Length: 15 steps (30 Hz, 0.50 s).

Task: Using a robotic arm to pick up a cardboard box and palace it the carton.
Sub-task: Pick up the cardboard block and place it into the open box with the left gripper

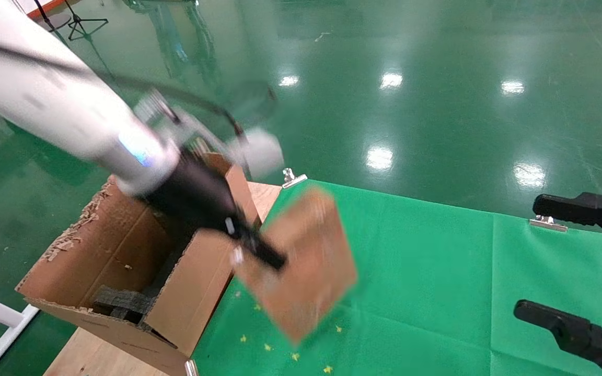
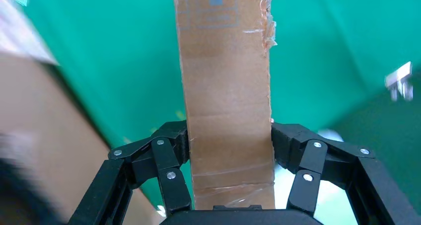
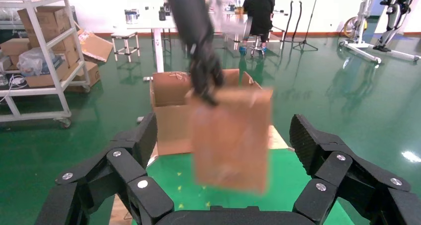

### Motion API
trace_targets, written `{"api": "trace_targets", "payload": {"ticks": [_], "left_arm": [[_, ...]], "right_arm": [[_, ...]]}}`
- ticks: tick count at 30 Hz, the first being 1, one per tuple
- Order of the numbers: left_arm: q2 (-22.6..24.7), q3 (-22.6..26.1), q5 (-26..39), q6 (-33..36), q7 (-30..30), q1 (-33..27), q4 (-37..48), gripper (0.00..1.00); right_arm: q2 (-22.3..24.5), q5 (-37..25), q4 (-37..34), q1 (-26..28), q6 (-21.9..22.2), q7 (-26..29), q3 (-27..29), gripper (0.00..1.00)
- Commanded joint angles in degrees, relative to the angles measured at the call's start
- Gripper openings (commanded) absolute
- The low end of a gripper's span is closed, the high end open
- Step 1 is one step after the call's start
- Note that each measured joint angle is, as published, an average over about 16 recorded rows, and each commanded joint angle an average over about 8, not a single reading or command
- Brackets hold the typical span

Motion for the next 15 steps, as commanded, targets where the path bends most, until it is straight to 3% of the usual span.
{"api": "trace_targets", "payload": {"ticks": [1, 7, 15], "left_arm": [[-1.7, -1.4, 0.0, -0.5, 0.6, -2.6, 0.2, 0.00], [-6.7, -4.0, 4.4, -0.5, 2.8, -9.9, 4.9, 0.00], [-11.6, -2.8, 14.6, 0.6, 6.4, -14.9, 12.4, 0.00]], "right_arm": [[0.0, 0.0, 0.0, 0.0, 0.0, 0.0, 0.0, 1.00], [0.0, 0.0, 0.0, 0.0, 0.0, 0.0, 0.0, 1.00], [0.0, 0.0, 0.0, 0.0, 0.0, 0.0, 0.0, 1.00]]}}
